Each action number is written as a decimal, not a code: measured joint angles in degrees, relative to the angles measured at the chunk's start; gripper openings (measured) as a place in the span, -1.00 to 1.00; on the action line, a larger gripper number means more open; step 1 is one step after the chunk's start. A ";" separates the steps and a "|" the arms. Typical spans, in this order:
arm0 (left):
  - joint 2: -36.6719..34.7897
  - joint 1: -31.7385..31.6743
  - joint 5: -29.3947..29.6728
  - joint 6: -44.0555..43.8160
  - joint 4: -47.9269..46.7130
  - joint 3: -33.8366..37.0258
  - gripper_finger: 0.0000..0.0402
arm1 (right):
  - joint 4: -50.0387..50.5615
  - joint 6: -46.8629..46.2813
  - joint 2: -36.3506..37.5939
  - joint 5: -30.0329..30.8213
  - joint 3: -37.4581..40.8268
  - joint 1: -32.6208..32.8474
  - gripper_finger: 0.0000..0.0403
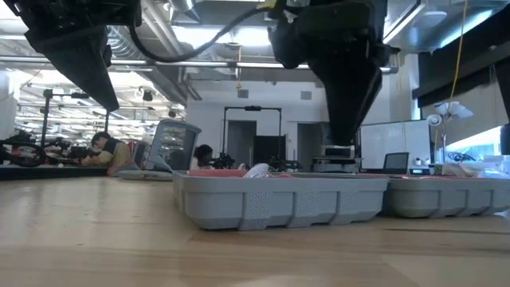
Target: Prefit tool cases
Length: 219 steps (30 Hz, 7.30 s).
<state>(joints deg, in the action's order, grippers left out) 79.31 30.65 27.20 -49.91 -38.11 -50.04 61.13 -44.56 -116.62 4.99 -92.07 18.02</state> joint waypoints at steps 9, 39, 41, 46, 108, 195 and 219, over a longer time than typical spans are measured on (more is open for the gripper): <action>0.00 0.02 0.00 -0.16 -0.31 0.00 -1.00 | 0.19 -1.79 -1.31 -2.00 5.10 0.00 0.29; -0.03 0.00 0.00 -0.20 -0.28 0.00 -1.00 | -3.68 -1.79 -1.05 0.42 10.38 -0.04 -0.38; -0.03 0.00 0.02 -0.18 -0.28 -0.01 -1.00 | -3.65 -1.79 -1.05 0.42 10.39 -0.04 -0.39; -0.03 0.00 0.00 -0.20 -0.27 -0.01 -1.00 | -3.02 -2.29 -1.14 0.48 10.40 -0.04 -0.38; 0.02 0.00 -3.06 -2.23 -0.26 -0.02 -1.00 | -2.04 8.74 -4.53 2.93 2.49 -1.31 -0.09; 24.45 -5.49 -7.31 -15.71 36.41 3.06 -1.00 | -22.41 43.52 9.30 -2.40 22.36 -4.22 0.42; 24.63 -5.14 -6.36 -13.07 36.79 3.19 -1.00 | -21.73 41.03 7.48 -3.01 22.16 -4.17 -0.22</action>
<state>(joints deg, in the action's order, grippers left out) 103.94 25.52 20.84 -62.98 -1.32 -46.85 39.40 -3.53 -109.14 1.98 -69.91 13.85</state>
